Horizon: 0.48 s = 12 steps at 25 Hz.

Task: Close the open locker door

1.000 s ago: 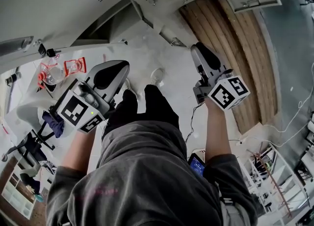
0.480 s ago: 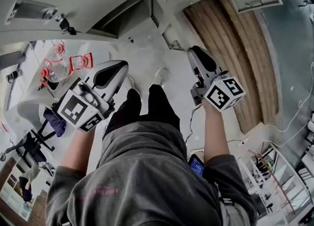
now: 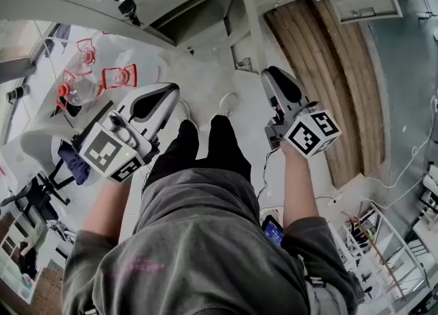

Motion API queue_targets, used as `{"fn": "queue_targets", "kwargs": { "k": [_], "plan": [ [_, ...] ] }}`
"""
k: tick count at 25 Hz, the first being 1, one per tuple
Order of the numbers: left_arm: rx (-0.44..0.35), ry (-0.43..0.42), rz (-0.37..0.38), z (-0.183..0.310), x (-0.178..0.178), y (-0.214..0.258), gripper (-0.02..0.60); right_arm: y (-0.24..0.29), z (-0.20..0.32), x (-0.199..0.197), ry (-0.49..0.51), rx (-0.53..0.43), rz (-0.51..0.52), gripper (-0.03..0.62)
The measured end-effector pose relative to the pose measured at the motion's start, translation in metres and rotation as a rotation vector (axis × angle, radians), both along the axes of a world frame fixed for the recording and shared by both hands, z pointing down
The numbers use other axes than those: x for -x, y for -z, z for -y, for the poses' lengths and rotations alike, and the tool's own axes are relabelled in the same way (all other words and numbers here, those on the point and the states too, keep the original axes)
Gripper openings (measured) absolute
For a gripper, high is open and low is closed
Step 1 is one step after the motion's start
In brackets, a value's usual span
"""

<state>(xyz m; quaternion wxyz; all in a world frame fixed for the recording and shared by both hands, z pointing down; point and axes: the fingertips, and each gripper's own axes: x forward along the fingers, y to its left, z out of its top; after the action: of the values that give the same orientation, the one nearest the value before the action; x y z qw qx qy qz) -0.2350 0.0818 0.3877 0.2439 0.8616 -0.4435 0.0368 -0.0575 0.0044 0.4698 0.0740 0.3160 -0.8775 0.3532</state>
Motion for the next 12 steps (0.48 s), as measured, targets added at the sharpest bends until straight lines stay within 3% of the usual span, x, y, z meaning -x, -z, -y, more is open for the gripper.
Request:
{"fn": "queue_targets", "kwargs": {
  "k": [12],
  "plan": [
    [-0.011,0.030,-0.006,-0.020,0.046,0.002,0.014,0.000,-0.021,0.054,0.039,0.010,0.003,0.084]
  ]
}}
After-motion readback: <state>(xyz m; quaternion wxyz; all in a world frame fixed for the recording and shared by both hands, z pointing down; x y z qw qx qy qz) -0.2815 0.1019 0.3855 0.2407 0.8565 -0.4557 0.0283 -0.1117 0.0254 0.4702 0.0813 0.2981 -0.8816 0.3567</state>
